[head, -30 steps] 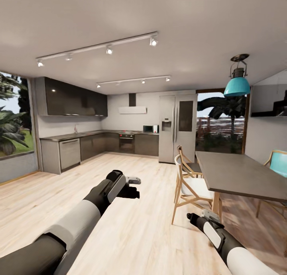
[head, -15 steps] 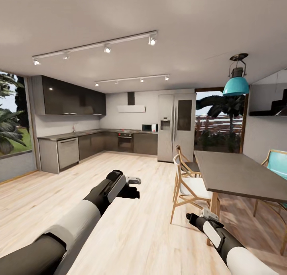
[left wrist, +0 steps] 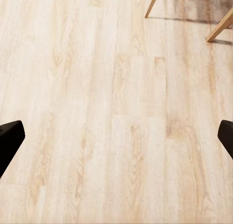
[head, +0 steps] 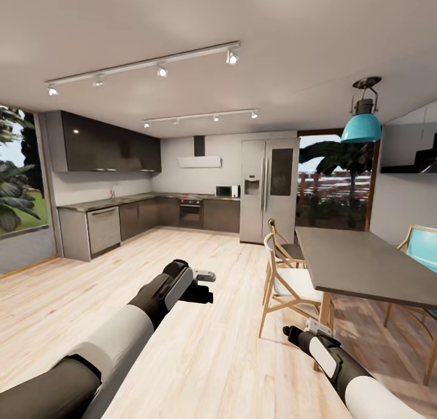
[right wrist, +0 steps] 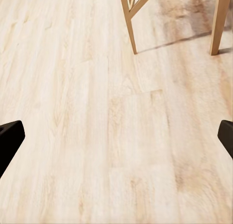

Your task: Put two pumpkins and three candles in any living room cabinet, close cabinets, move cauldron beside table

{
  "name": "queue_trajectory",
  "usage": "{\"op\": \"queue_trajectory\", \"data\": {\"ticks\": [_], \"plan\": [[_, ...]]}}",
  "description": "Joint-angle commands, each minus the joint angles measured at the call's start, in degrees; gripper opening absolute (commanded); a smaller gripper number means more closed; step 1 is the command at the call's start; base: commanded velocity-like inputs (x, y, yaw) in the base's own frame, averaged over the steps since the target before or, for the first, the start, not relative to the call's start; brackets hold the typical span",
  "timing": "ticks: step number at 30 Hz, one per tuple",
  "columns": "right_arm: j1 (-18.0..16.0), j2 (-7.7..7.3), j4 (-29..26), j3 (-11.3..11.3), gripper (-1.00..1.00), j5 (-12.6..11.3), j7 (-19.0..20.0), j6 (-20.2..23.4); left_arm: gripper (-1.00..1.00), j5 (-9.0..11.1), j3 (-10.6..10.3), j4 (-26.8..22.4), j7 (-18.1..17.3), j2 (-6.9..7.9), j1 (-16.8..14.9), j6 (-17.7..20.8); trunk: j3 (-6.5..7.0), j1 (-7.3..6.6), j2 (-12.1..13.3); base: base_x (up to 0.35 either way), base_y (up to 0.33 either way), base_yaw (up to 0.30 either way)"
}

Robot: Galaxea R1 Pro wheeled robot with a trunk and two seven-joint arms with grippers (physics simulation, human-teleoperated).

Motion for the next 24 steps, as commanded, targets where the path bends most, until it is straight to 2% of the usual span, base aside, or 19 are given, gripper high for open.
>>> {"op": "queue_trajectory", "data": {"ticks": [1,17,24], "plan": [[0.0,-0.03,-0.1,0.2,1.0,-0.5,-0.4,0.3,1.0,0.6,-0.2,0.0,0.5,0.03,-0.1,0.1,0.0,-0.22,0.4,0.0,0.0,0.0],[0.0,0.11,-0.2,0.3,1.0,-0.4,-0.3,-0.6,1.0,0.6,-0.2,0.0,0.6,0.03,-0.1,0.1,1.72,-3.73,6.8,0.0,0.0,-0.002],[0.0,-0.04,-0.2,0.3,1.0,-0.5,-0.2,-0.5,1.0,0.6,-0.2,0.0,0.7,0.06,-0.1,0.1,2.93,-5.27,9.6,0.0,0.0,-0.164]]}}
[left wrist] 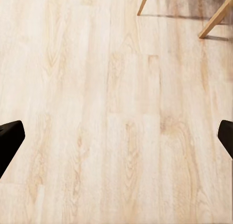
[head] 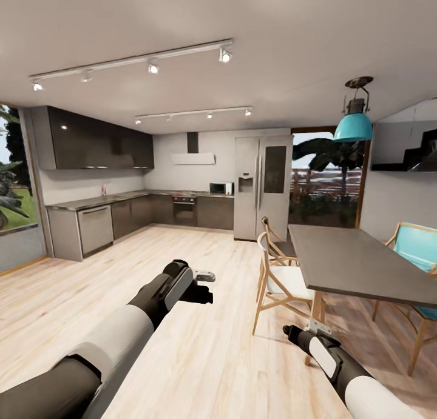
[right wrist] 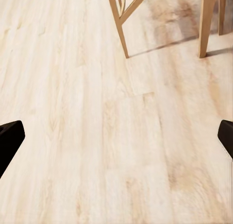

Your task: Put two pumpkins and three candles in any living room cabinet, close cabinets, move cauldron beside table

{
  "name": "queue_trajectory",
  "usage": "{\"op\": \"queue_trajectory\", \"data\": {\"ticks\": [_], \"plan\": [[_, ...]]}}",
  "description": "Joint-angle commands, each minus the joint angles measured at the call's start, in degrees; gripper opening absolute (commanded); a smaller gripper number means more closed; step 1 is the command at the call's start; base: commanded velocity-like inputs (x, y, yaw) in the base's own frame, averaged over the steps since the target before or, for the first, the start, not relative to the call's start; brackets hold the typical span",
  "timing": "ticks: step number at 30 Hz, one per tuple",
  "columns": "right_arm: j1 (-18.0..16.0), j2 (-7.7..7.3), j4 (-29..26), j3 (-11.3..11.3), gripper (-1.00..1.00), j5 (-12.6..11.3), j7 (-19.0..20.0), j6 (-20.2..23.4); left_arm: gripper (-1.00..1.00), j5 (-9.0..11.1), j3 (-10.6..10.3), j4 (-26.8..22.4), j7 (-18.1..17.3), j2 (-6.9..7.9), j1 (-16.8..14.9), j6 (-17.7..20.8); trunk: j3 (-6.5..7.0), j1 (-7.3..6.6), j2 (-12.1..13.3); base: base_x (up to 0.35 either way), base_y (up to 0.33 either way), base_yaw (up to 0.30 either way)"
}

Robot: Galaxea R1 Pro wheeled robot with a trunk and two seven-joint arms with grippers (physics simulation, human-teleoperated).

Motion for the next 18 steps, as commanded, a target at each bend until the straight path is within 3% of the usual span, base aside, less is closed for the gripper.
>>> {"op": "queue_trajectory", "data": {"ticks": [1,18], "plan": [[0.0,-0.05,-0.1,0.2,1.0,-0.5,-0.4,0.3,1.0,0.6,-0.2,-0.1,0.5,0.02,-0.1,0.1,0.09,-0.22,0.4,0.0,0.0,-0.26],[0.0,-0.11,0.0,0.2,1.0,-0.5,-0.3,0.4,1.0,0.6,-0.2,-0.1,0.4,-0.01,-0.1,0.1,0.09,-0.22,0.4,0.0,0.0,-0.289]]}}
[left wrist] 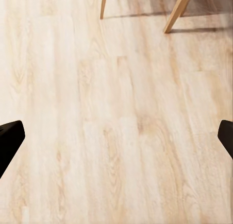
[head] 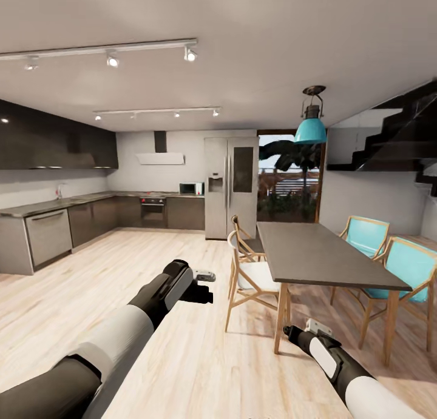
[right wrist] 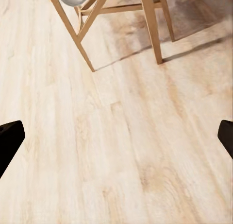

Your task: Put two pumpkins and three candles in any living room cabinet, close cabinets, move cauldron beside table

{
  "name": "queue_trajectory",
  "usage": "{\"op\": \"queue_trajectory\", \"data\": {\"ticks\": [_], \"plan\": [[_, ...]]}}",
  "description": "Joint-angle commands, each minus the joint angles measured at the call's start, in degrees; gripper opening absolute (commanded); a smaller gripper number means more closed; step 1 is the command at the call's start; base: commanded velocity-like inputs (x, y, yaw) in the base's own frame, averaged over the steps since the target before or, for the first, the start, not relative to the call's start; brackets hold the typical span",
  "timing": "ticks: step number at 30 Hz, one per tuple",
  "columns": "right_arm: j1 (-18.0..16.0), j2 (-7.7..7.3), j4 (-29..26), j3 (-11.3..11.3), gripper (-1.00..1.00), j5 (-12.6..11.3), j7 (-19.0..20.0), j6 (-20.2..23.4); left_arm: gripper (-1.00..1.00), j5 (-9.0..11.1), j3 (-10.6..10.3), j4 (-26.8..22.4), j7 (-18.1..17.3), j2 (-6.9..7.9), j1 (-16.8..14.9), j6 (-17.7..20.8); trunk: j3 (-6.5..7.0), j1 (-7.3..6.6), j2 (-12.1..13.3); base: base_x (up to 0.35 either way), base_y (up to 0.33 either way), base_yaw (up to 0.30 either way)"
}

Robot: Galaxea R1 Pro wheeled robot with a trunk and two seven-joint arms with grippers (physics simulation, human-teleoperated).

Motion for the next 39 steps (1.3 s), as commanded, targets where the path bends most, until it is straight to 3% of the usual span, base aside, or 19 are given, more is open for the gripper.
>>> {"op": "queue_trajectory", "data": {"ticks": [1,39], "plan": [[0.0,-0.03,-0.1,0.2,1.0,-0.5,-0.4,0.3,1.0,0.6,-0.2,-0.1,0.6,0.03,-0.1,0.1,-0.09,0.01,-0.1,0.0,0.0,-0.295],[0.0,-0.03,0.3,0.2,1.0,-0.5,-0.3,0.3,1.0,0.6,-0.4,-0.1,0.5,0.03,-0.1,0.1,-0.09,0.01,-0.1,0.0,0.0,-0.295]]}}
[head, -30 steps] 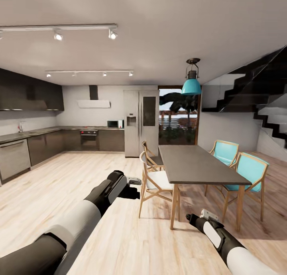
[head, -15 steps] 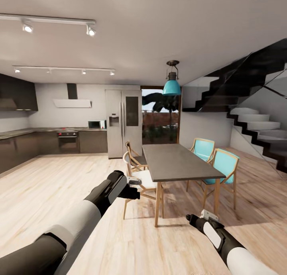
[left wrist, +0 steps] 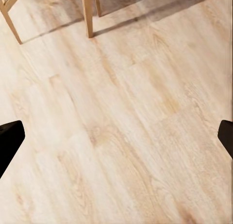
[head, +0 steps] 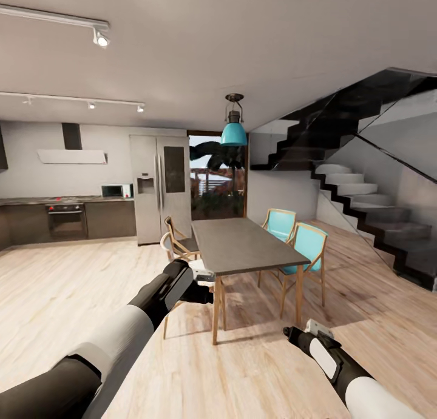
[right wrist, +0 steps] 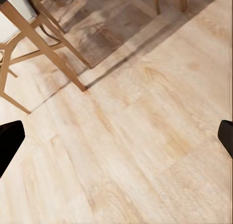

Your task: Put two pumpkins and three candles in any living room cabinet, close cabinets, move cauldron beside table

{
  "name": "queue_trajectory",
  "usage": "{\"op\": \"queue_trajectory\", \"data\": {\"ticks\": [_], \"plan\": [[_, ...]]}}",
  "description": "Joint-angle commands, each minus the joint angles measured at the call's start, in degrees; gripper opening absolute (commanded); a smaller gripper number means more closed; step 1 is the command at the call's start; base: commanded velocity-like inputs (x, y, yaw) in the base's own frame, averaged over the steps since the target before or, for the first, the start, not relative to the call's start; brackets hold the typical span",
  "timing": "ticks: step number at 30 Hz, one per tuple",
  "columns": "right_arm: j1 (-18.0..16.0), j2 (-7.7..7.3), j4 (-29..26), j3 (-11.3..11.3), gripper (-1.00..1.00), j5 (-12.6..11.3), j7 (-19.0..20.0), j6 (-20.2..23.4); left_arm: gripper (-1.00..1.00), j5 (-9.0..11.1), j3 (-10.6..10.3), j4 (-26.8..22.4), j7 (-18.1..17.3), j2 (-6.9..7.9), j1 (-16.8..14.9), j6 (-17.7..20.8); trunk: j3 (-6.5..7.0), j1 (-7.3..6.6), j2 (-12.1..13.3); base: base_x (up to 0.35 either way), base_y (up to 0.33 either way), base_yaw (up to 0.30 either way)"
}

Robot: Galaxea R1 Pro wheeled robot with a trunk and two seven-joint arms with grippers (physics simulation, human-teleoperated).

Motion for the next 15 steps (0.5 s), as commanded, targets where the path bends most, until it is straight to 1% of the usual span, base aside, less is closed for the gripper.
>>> {"op": "queue_trajectory", "data": {"ticks": [1,15], "plan": [[0.0,-0.03,-0.1,0.2,1.0,-0.5,-0.4,0.3,1.0,0.6,-0.2,-0.1,0.5,0.03,-0.1,0.1,-0.09,0.01,-0.1,0.0,0.0,-0.295],[0.0,-0.03,-0.1,0.2,1.0,-0.5,-0.4,0.3,1.0,0.6,-0.2,-0.1,0.5,0.03,-0.1,0.1,-0.09,0.01,-0.1,0.0,0.0,-0.295]]}}
